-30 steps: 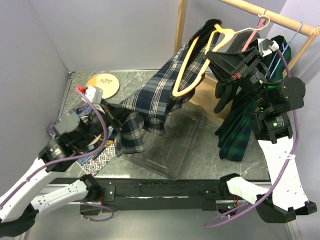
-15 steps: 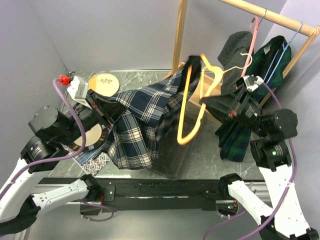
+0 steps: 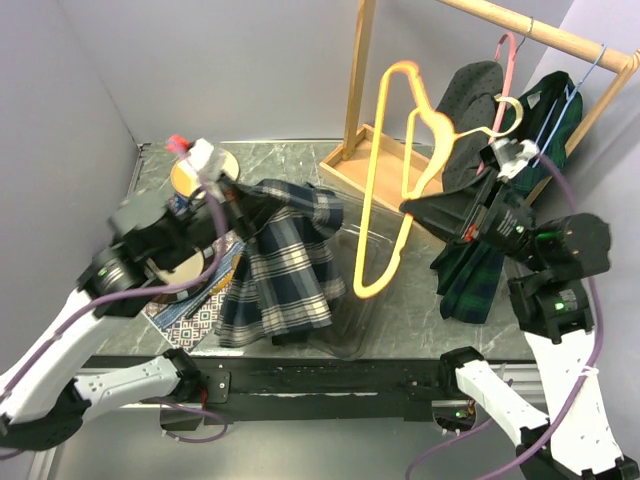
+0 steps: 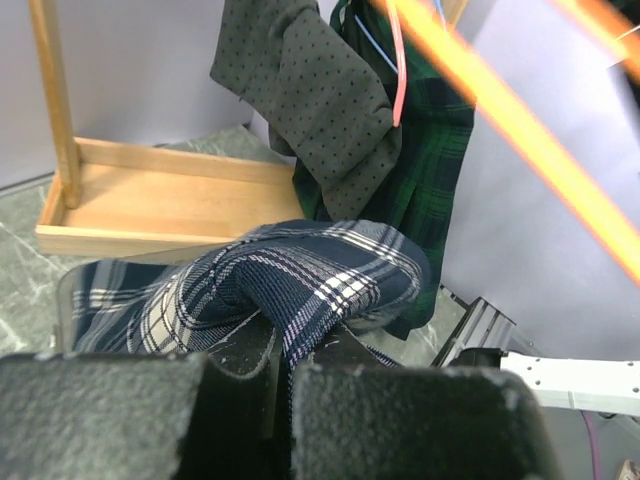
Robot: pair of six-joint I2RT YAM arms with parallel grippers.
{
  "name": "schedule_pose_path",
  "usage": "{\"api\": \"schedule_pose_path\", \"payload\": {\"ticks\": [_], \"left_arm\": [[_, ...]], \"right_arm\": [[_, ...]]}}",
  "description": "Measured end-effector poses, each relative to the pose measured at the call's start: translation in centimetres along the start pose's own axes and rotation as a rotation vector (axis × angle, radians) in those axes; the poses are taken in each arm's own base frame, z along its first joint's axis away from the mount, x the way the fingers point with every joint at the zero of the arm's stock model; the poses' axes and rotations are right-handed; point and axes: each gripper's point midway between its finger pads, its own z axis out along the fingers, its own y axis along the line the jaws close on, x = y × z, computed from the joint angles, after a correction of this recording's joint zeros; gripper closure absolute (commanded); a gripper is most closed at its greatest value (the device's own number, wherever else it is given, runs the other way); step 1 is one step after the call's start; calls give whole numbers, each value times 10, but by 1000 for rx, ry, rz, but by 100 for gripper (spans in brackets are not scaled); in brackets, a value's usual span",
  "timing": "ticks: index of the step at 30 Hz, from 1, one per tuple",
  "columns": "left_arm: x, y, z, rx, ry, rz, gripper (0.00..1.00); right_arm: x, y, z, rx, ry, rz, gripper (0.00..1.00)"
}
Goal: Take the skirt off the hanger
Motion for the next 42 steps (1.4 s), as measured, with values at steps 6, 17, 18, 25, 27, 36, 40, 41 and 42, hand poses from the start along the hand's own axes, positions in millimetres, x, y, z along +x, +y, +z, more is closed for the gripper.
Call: {"api": "schedule_pose_path", "payload": {"ticks": [6, 17, 18, 25, 27, 36, 40, 41, 42], "left_arm": [[3, -4, 49, 34, 33, -17, 99], [16, 11, 90, 8, -17, -93, 99], [26, 18, 95, -6, -5, -113, 99], [192, 96, 100, -268, 274, -325, 64], [247, 111, 81, -331, 378, -369, 40], [197, 106, 79, -349, 341, -274, 3], [124, 105, 70, -377, 186, -159, 3], [117, 107, 66, -389, 173, -136, 1], [116, 112, 62, -404, 177, -115, 2]], "right_arm": [[-22, 28, -5, 0, -162, -191, 100], [-34, 57, -59, 5, -496, -444, 100], [-38, 56, -61, 10, -523, -456, 100], [-55, 14, -62, 127, -580, -432, 100], [-55, 6, -61, 141, -576, -424, 100], [-58, -10, -46, 171, -513, -399, 100], [-59, -19, -43, 188, -504, -390, 100], [-59, -21, -44, 190, -504, -388, 100], [-59, -23, -44, 193, -505, -387, 100]]}}
